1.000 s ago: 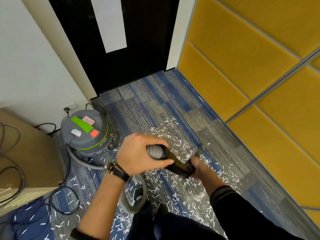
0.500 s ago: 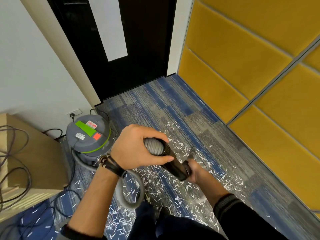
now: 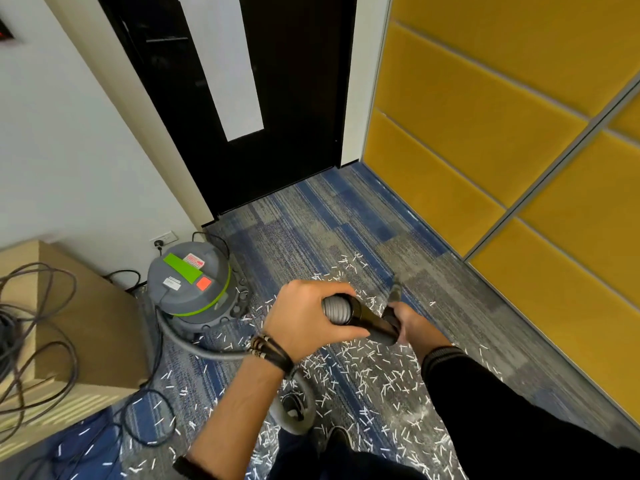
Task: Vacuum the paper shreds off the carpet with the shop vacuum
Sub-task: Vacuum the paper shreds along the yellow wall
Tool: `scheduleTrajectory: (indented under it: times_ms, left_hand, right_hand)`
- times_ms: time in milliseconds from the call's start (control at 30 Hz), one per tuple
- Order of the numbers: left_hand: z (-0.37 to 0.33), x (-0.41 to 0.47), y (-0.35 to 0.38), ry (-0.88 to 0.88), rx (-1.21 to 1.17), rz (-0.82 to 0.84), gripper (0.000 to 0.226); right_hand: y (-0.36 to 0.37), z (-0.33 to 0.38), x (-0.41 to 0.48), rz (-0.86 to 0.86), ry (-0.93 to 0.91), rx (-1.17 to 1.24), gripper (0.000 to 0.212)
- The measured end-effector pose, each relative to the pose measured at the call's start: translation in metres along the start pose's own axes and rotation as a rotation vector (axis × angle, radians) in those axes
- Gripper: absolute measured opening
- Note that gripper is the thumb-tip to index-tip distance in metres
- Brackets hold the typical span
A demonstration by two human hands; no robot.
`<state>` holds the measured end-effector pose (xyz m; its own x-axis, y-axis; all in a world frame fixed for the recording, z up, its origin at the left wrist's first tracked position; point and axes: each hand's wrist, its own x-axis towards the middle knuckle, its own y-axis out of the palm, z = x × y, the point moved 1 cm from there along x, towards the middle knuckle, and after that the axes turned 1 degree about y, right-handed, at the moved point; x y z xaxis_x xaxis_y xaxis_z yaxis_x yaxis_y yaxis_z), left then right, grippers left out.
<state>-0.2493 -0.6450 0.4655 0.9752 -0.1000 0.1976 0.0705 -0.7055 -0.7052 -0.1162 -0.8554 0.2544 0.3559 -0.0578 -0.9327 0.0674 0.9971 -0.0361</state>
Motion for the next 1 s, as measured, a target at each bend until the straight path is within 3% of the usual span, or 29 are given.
scheduleTrajectory:
  times_ms: [233,333,533,700,800,1000]
  left_hand:
    - [-0.005,0.005,-0.007,-0.011,0.054,-0.016,0.048]
    - [-0.004,0.014,-0.004,0.018,0.03,-0.005,0.045]
    - [-0.004,0.023,0.013,0.005,-0.009,0.071,0.048]
    - [-0.016,0.028,0.05,-0.119,0.116,0.317,0.057]
    - [-0.03,0.023,0.072,-0.061,0.121,0.422,0.057]
    - [-0.055,0.032,0.048,0.119,0.202,0.311,0.047]
  right_hand:
    - [0.038,0.01,-0.009,0.144,-0.001,-0.133,0.022]
    - [0.036,0.011,-0.01,0.167,-0.015,-0.08,0.023]
    - [-0.011,-0.003,-0.003,0.051,-0.065,0.049,0.026]
    - [-0.085,-0.041,0.006,-0.098,-0.017,0.132,0.04]
    - [-0.115,-0.064,0.008,-0.138,-0.018,0.136,0.04]
    - [-0.089,-0.05,-0.017,-0.04,-0.061,0.196,0.031]
